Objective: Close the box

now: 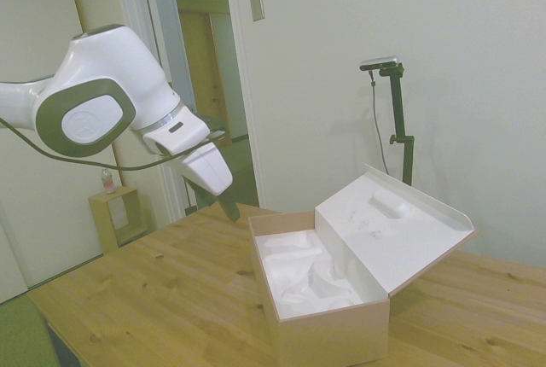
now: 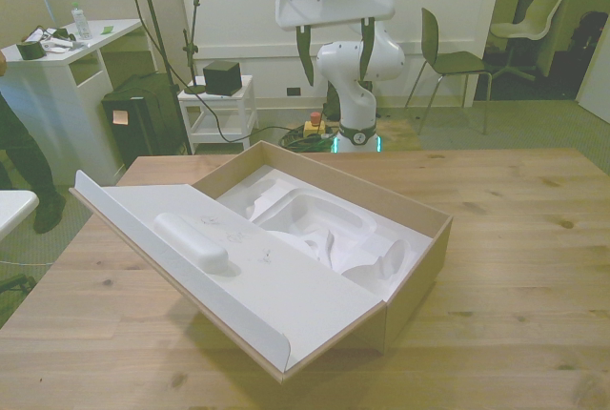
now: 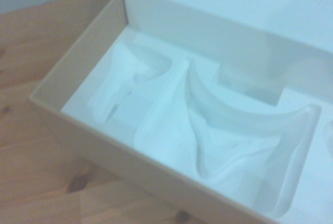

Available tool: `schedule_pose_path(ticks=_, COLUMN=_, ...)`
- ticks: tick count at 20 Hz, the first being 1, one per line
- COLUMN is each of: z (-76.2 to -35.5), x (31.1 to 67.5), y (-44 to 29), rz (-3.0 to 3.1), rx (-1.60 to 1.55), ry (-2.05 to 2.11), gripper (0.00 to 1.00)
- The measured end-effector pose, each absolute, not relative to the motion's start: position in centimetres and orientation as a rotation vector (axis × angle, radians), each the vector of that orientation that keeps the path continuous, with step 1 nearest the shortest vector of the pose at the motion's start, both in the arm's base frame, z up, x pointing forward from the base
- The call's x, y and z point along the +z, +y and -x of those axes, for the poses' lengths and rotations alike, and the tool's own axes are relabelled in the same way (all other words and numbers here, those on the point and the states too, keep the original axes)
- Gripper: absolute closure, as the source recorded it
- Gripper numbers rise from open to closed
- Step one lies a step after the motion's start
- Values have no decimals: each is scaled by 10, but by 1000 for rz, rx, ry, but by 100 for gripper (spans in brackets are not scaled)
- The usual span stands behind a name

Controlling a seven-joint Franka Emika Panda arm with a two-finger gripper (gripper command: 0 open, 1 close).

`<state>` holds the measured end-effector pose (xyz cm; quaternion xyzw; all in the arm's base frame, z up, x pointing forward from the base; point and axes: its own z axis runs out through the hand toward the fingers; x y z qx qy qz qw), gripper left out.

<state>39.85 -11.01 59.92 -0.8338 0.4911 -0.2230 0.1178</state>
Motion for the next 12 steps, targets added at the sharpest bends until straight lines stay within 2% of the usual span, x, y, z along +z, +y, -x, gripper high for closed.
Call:
schedule_pose_path(ticks=6, z=-423, x=624, y=-145, rz=2347, rx=-773, ry=1501, gripper=0)
schedule_pose_path(ticks=12, z=-421, x=681, y=-244, rz=2258, rx=-871, ry=1586, gripper=0)
